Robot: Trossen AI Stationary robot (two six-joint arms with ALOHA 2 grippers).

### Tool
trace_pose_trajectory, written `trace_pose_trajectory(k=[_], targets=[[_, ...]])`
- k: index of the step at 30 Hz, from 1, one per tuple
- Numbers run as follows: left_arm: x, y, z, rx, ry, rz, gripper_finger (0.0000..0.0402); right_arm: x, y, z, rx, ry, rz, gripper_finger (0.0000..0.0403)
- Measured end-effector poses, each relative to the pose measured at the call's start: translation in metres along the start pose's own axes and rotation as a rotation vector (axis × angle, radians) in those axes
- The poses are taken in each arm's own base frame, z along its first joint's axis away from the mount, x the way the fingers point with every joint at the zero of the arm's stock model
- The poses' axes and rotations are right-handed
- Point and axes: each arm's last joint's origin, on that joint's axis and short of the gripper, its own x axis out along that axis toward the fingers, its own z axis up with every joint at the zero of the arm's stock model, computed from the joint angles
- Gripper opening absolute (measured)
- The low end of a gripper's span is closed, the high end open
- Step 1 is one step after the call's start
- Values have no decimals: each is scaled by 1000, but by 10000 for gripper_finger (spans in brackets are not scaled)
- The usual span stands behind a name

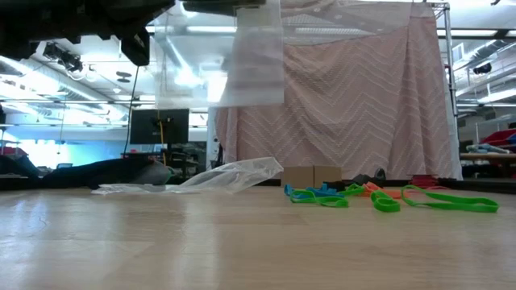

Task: Sort rubber bands
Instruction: Open the transparent zip bag

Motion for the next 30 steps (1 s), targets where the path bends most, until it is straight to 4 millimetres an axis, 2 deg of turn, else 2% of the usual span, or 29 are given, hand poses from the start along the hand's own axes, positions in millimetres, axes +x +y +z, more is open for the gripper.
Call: trace_pose_trajectory(k=[8, 22, 25, 30], targets=[[0, 0, -1, 2, 7, 1, 0, -6, 7, -2, -17, 58, -30, 113], [0, 0, 0, 0, 2, 0, 0, -10, 10, 2, -22, 44, -38, 108], [0, 0, -1, 2, 7, 1, 0, -10, 10, 2, -22, 42, -38, 87], [0, 0, -1, 2, 7, 1, 0, -10, 10, 2, -26, 47, -36, 26]])
